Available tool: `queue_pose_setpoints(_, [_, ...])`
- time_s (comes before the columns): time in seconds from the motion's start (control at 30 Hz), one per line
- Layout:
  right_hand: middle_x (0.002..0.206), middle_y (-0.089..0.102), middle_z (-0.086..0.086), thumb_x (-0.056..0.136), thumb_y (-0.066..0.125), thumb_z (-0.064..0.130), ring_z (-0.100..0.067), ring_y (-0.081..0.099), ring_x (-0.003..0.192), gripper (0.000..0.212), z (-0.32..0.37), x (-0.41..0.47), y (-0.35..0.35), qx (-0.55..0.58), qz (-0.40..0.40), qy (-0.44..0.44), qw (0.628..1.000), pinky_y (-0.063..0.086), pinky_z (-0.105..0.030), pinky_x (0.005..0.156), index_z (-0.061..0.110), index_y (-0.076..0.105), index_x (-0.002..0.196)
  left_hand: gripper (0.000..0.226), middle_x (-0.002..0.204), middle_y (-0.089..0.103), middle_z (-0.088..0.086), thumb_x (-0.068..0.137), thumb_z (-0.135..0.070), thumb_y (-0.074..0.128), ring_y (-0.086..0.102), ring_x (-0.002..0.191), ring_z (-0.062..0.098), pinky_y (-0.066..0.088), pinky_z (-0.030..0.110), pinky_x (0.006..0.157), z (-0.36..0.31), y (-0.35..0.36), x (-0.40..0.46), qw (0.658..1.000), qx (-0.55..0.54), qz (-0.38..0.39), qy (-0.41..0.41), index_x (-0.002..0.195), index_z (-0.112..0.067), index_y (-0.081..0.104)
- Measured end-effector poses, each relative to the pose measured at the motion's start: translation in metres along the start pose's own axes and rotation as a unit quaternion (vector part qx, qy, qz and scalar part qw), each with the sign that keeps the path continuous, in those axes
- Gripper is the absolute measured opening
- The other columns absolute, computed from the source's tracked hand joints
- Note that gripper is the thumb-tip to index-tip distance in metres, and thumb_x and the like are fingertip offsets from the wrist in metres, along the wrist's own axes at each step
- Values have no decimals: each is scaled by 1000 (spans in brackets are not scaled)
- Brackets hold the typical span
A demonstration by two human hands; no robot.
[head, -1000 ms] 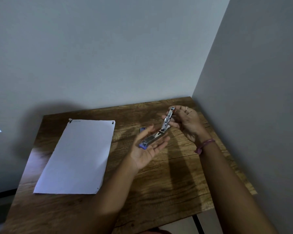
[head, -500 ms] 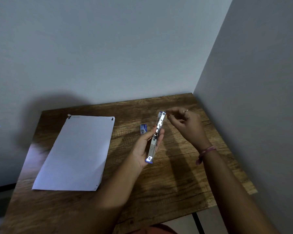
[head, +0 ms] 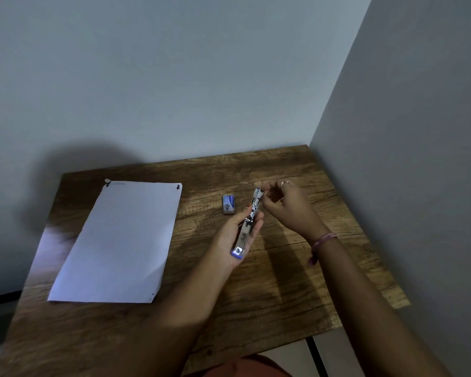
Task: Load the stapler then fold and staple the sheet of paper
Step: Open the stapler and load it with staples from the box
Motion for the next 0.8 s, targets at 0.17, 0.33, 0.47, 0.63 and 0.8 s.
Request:
queue_pose_setpoints(0.17, [95,63,-7,82,65,12,-17,61,82,15,-1,-7,11,-14,33,4,999,51,-27,75,12,63,96,13,70,72,14,88,-8,62,72,61,17,58,24,51,4,-3,2,1000,-11,-11,-2,86,3,68])
queue_pose_setpoints(0.33, [92,58,-6,77,67,4,-16,59,80,12,0,-12,12,12,3,-3,1000,49,-22,74,14,63,83,11,69,73,13,90,-7,60,72,60,17,57,24,49,9,-7,4,1000,-14,-24,2,89,3,66])
queue_pose_setpoints(0.47, [90,67,-2,79,67,7,-12,66,82,9,2,-20,17,25,-17,-17,999,54,-20,75,15,65,84,13,71,74,12,91,-9,59,72,61,18,57,23,49,7,-9,6,999,-23,-30,15,88,1,65])
queue_pose_setpoints(0.63, [83,71,3,78,71,12,-7,66,79,13,2,-31,17,43,-45,-59,996,53,-21,77,18,69,89,13,71,74,11,92,-6,56,72,62,15,56,21,51,3,-6,6,999,-35,-24,32,87,2,66])
queue_pose_setpoints(0.8, [81,71,5,75,78,18,-9,67,79,18,-4,-34,15,85,-41,-53,994,55,-28,81,23,68,89,15,73,74,14,94,-5,53,73,65,18,55,21,50,6,-3,5,998,-31,-26,37,90,4,64])
Point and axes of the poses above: each hand's wrist, its own x-axis towards the middle knuckle, its own y-axis out of the palm, z = x × y, the point moved 5 cm from there along x, towards the middle knuckle
